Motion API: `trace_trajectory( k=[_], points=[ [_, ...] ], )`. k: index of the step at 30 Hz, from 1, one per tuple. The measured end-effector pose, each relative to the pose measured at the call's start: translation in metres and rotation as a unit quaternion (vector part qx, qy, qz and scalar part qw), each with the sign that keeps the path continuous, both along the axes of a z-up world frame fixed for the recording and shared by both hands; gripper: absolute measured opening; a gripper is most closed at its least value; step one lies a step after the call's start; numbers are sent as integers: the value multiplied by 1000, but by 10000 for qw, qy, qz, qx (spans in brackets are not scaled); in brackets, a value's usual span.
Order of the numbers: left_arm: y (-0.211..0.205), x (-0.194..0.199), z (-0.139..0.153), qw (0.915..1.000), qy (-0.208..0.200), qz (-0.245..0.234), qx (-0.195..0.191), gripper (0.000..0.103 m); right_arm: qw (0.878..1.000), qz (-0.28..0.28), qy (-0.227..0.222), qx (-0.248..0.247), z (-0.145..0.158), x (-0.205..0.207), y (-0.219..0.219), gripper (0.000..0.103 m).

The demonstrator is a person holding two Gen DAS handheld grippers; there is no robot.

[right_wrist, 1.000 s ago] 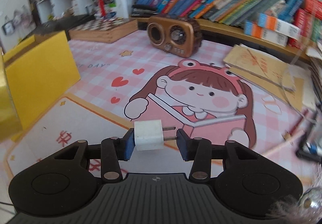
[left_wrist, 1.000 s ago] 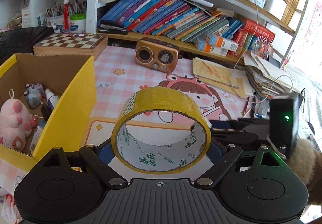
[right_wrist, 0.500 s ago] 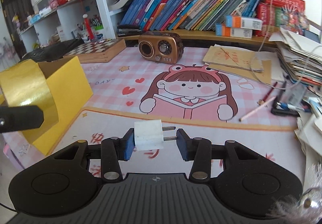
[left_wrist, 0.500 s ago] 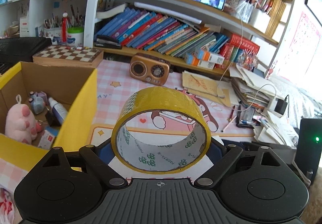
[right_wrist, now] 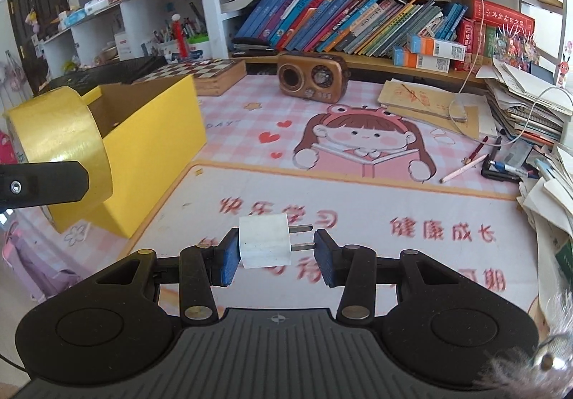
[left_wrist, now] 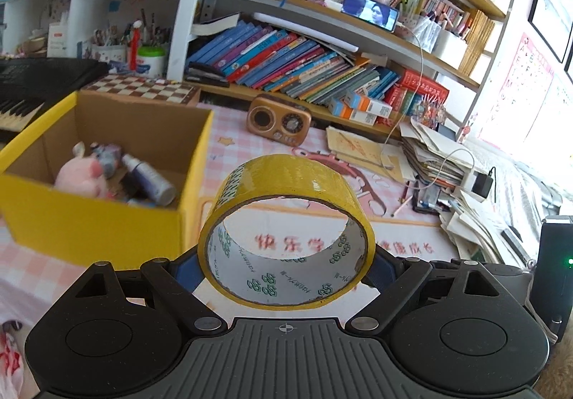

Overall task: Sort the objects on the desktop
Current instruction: 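Lift and carry the tape roll and plug toward the yellow box with both tools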

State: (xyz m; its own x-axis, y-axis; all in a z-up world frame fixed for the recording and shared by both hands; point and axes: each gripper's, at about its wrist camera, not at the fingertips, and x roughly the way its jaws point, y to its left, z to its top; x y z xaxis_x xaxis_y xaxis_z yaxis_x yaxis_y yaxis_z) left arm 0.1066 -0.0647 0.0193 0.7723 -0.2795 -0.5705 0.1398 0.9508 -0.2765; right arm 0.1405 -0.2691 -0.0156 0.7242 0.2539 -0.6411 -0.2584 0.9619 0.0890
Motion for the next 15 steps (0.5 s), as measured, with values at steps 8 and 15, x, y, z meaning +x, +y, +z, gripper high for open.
trace_trajectory(
  k=[8, 15],
  points=[
    [50, -44, -9, 9996, 173, 218, -52, 91, 9996, 255, 62, -65, -4, -47, 52, 41],
    [83, -78, -12, 9991, 249, 354, -3, 91, 9988, 485, 50, -40, -7, -78, 95, 41]
  ],
)
